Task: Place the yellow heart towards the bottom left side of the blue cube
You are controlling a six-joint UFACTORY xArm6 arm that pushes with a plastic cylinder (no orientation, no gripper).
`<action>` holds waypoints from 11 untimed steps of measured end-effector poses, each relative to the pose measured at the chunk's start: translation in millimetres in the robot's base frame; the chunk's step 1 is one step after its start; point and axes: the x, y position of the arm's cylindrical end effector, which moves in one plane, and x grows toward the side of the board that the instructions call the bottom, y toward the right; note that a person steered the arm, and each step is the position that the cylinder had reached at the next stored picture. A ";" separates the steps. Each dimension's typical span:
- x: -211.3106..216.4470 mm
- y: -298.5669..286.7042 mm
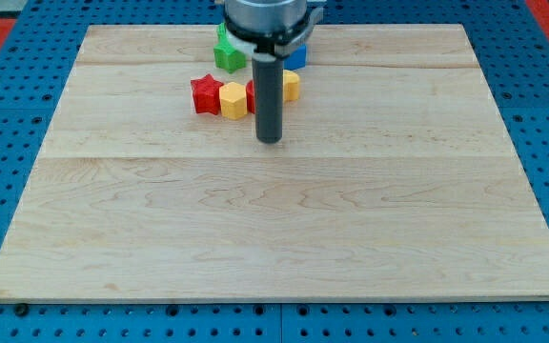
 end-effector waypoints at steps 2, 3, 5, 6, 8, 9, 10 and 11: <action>68.4 -21.2; 80.1 -18.4; 137.4 -10.2; 167.1 21.8; 103.7 52.7; 11.4 46.2; -69.0 44.4; -104.0 35.3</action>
